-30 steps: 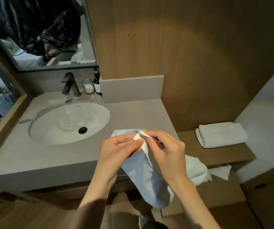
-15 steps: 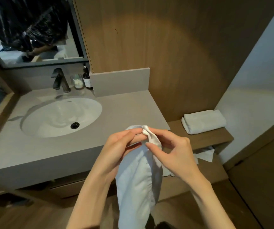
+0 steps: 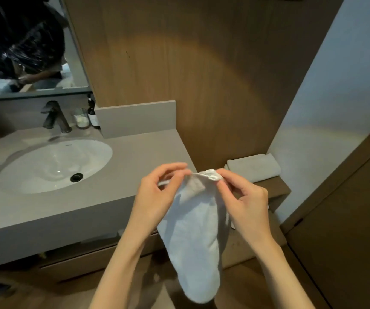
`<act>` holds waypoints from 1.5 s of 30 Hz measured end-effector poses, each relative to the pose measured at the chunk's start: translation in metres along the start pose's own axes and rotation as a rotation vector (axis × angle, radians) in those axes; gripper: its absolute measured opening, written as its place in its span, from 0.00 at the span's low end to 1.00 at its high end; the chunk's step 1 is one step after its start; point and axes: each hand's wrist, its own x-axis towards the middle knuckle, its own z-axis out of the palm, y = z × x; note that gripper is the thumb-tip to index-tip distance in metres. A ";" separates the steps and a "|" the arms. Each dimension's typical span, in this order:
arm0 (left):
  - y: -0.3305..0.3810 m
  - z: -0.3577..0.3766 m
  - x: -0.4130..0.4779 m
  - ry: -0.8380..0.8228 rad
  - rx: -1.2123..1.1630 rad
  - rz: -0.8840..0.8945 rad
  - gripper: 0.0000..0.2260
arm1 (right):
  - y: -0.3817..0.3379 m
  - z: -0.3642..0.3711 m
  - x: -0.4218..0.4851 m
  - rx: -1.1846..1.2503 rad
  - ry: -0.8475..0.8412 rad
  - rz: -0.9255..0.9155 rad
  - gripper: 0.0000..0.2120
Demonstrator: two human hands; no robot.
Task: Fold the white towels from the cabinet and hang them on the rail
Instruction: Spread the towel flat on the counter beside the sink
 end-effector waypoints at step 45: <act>-0.141 0.058 -0.079 0.442 0.340 0.047 0.11 | 0.144 -0.146 -0.005 0.223 0.236 0.439 0.11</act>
